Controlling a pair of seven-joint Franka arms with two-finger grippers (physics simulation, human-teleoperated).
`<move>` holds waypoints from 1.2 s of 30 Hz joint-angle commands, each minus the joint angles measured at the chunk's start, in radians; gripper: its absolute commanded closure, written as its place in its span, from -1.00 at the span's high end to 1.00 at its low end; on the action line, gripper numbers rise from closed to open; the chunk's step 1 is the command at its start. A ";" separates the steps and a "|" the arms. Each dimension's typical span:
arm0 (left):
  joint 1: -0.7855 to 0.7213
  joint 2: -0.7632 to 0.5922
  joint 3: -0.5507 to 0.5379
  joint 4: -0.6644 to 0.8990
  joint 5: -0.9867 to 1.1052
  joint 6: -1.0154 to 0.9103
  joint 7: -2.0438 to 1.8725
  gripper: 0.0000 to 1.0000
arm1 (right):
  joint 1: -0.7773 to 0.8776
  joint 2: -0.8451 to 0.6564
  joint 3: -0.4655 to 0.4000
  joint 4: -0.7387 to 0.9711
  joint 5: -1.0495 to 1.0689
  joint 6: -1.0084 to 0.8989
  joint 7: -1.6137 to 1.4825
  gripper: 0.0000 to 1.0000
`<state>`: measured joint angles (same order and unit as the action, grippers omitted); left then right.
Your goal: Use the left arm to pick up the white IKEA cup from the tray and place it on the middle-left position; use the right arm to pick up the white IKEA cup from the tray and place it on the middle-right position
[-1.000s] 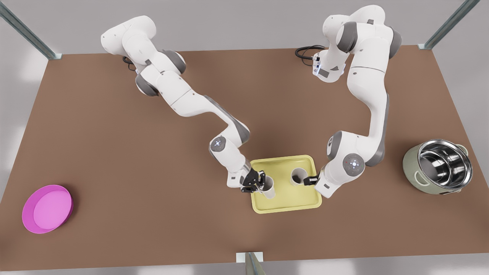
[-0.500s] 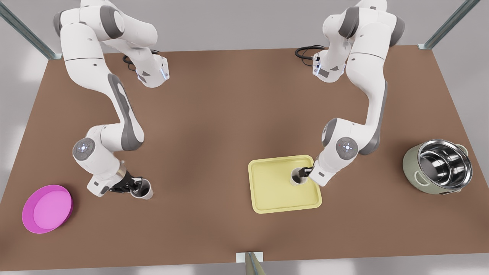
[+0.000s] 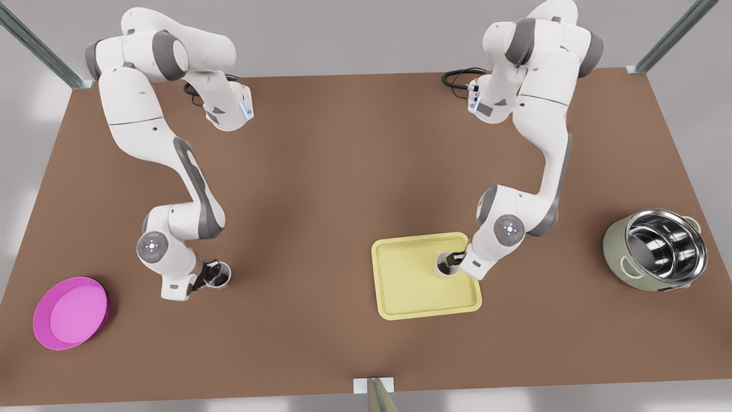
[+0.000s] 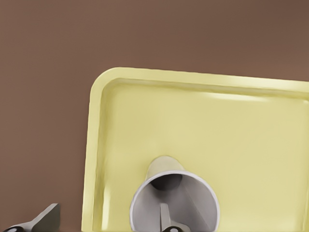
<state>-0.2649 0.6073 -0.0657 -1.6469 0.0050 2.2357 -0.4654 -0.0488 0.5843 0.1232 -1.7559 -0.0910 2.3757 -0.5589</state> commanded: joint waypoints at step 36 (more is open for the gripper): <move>0.440 0.060 0.003 0.064 -0.003 0.124 0.639 -0.66 | -0.057 -0.357 0.039 0.411 0.094 -0.961 0.444 1.00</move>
<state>0.1752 0.6680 -0.0628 -1.5774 0.0123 2.2594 -0.1867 -0.0932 0.2466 0.1672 -1.3573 -0.0455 1.7444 -0.5777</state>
